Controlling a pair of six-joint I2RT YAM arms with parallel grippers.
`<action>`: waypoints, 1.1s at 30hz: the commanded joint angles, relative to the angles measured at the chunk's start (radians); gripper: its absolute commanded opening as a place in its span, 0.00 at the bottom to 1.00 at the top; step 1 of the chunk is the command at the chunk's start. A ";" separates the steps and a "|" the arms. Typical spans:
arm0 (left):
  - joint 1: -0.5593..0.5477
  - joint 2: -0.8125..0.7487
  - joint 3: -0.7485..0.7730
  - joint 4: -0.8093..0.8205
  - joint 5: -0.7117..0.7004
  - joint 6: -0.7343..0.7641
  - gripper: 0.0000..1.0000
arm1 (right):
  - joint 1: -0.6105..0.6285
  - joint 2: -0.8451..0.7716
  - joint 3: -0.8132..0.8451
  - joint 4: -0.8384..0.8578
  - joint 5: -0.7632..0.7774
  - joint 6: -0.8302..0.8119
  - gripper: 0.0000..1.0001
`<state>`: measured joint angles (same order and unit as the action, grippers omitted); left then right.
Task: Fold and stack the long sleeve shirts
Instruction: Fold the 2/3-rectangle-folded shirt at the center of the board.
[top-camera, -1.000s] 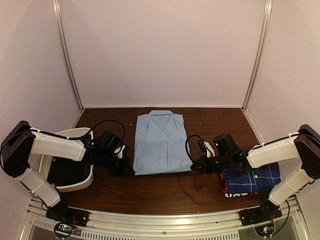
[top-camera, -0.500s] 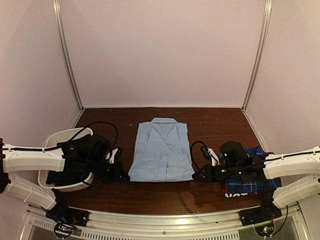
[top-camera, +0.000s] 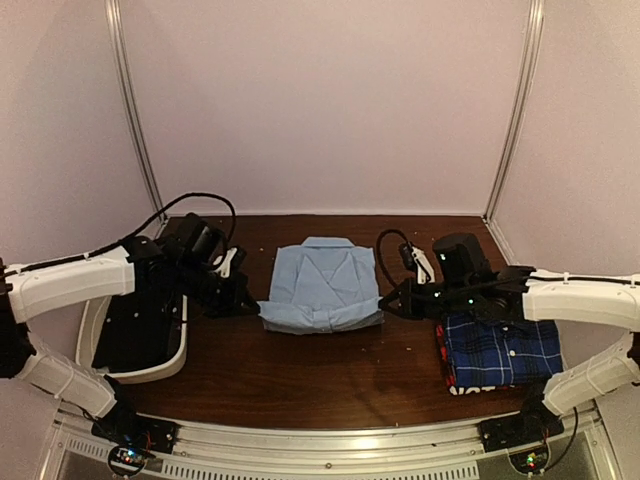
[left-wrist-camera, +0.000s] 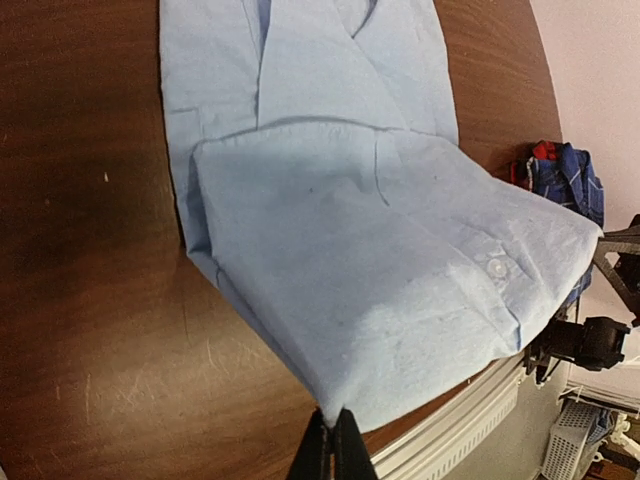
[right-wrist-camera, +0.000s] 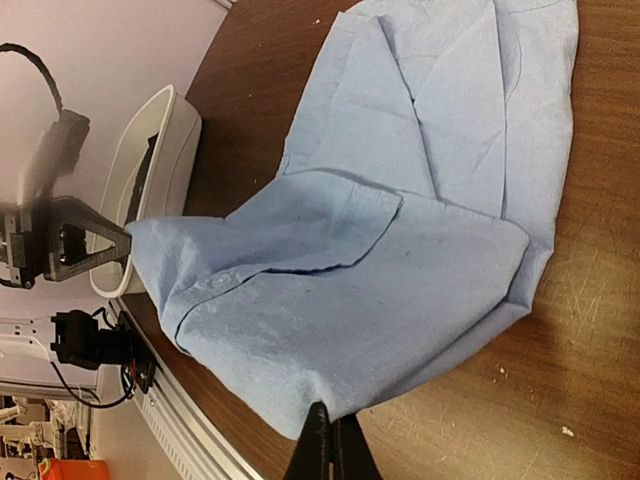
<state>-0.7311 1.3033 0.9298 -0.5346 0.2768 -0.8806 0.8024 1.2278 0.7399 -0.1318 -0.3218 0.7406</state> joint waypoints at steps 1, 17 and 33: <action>0.138 0.157 0.190 -0.006 0.135 0.186 0.00 | -0.115 0.148 0.161 0.033 -0.038 -0.062 0.00; 0.384 1.290 1.249 0.181 0.316 0.205 0.00 | -0.445 1.216 1.043 0.155 -0.259 -0.051 0.00; 0.283 0.656 0.269 0.527 0.280 0.106 0.00 | -0.329 0.698 0.247 0.352 -0.137 -0.025 0.00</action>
<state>-0.3954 2.1719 1.3907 -0.1001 0.5884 -0.7464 0.4301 2.1132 1.2160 0.1623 -0.5213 0.6708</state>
